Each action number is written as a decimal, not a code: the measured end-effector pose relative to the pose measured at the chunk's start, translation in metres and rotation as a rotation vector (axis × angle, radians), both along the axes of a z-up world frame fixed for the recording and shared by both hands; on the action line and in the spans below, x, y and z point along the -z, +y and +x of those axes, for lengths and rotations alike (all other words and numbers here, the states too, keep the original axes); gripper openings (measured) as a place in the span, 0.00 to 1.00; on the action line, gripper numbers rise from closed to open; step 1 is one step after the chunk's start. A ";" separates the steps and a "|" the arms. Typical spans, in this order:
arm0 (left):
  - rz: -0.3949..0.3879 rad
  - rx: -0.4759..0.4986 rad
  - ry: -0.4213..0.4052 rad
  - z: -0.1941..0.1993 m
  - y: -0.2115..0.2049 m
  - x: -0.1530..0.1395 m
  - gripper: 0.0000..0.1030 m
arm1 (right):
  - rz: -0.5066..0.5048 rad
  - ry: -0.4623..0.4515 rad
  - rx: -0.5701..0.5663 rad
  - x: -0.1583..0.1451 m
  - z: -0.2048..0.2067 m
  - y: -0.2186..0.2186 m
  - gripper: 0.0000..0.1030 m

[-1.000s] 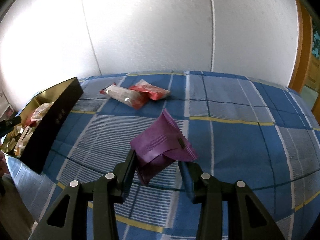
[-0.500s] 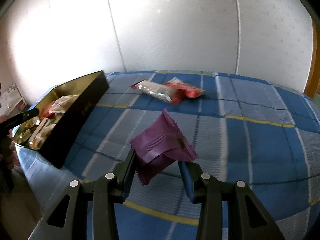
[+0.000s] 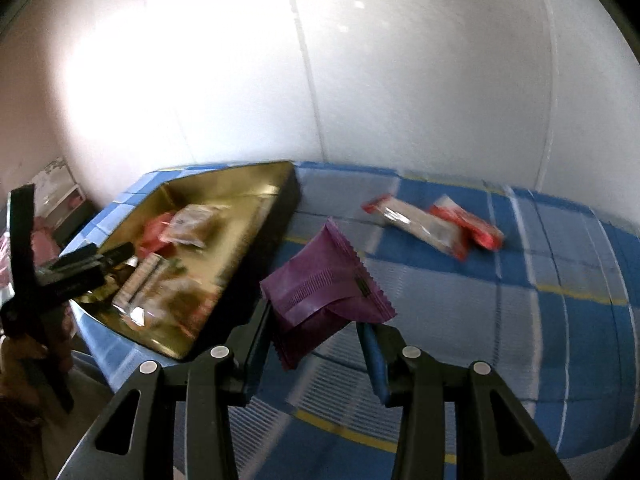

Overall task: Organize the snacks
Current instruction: 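Carry the purple snack into the gold tin and open the right gripper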

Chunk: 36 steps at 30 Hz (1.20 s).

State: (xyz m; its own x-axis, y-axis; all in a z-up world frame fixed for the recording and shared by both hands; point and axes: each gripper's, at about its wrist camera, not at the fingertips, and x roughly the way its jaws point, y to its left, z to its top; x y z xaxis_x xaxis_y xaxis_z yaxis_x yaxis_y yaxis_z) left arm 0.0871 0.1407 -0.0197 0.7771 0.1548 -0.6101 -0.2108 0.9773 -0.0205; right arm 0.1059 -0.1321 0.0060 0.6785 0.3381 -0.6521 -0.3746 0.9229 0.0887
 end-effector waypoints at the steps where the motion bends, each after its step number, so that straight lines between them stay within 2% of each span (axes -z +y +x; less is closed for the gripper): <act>1: -0.004 -0.004 0.000 -0.001 0.002 0.000 0.93 | -0.006 -0.007 -0.015 -0.003 0.001 0.007 0.42; 5: -0.021 -0.017 -0.004 -0.003 0.009 -0.001 0.93 | -0.045 -0.009 -0.074 -0.007 0.004 0.040 0.42; 18: -0.068 -0.083 -0.003 -0.010 0.035 0.001 0.93 | -0.150 0.079 -0.191 0.004 0.034 0.112 0.42; 23: -0.099 -0.108 -0.003 -0.013 0.046 0.001 0.93 | -0.242 0.105 -0.223 0.017 0.049 0.141 0.42; 30: -0.123 -0.119 -0.002 -0.012 0.051 0.002 0.93 | -0.271 0.129 -0.221 0.035 0.063 0.161 0.43; 36: -0.113 -0.115 0.001 -0.012 0.048 0.002 0.93 | -0.238 0.076 -0.156 0.026 0.067 0.155 0.43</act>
State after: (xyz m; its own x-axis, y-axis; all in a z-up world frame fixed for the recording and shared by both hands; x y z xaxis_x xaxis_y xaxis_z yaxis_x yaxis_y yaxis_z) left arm 0.0747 0.1891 -0.0217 0.7574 0.1731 -0.6296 -0.3214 0.9382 -0.1287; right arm 0.1726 0.0225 -0.0195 0.5768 0.2659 -0.7724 -0.5141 0.8529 -0.0903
